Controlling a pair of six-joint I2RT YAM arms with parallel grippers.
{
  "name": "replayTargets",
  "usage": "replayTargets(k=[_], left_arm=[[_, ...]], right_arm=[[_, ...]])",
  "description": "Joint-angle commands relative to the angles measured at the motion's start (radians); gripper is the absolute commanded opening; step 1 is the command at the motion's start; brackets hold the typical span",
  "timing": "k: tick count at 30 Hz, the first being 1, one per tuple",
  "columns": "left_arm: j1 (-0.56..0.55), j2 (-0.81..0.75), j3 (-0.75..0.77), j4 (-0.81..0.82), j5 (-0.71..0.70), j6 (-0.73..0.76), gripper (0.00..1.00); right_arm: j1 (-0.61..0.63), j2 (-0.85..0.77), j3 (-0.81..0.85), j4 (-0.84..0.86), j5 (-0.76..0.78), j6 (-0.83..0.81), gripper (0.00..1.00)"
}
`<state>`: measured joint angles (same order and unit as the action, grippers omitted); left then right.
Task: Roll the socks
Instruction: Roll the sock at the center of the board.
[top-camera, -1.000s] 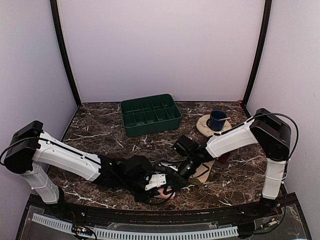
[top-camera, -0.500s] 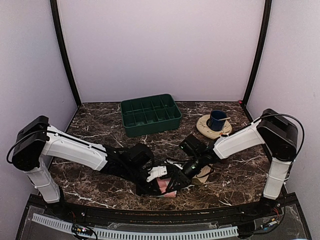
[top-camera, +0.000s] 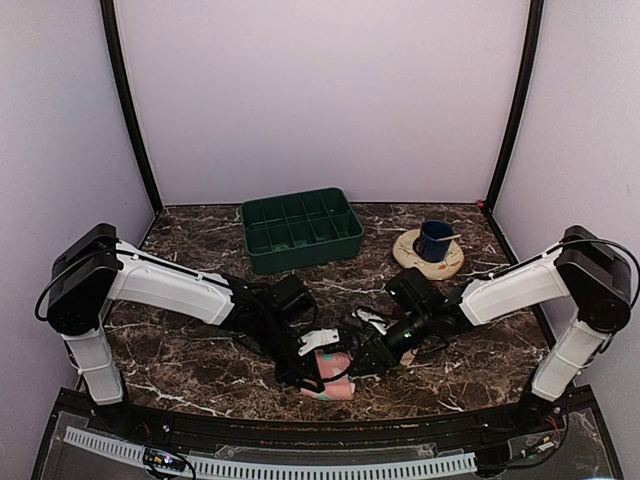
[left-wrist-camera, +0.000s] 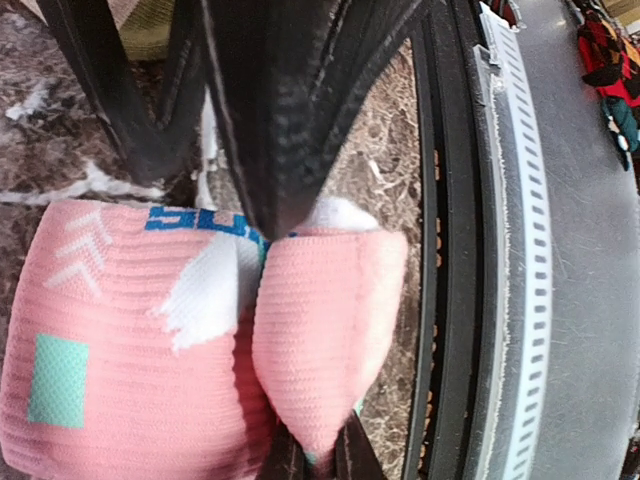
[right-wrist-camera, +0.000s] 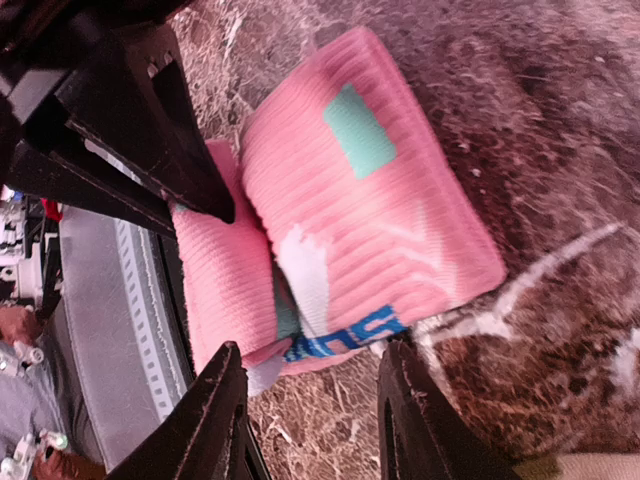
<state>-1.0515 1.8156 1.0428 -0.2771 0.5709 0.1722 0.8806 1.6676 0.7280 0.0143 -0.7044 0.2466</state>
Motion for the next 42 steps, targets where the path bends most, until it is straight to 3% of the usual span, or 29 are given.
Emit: replayTargets(k=[1,10,22,34,42], left_arm=[[0.011,0.047,0.033,-0.163,0.088,0.021,0.0],[0.045,0.095,0.083,-0.223,0.145,0.023,0.0],[0.071,0.185,0.183,-0.329,0.221,0.044,0.0],[0.097,0.228,0.234,-0.392,0.261,0.072,0.0],[0.107,0.258,0.272,-0.434,0.278,0.096,0.0]], right_arm=[[-0.008,-0.066,-0.056,0.073,0.112,0.027,0.41],[0.051,-0.248,-0.173,0.117,0.321,0.001,0.43],[0.364,-0.375,-0.199,0.037,0.757,-0.101,0.47],[0.56,-0.226,-0.043,-0.07,0.992,-0.246,0.55],[0.597,-0.122,0.045,-0.108,1.006,-0.325,0.58]])
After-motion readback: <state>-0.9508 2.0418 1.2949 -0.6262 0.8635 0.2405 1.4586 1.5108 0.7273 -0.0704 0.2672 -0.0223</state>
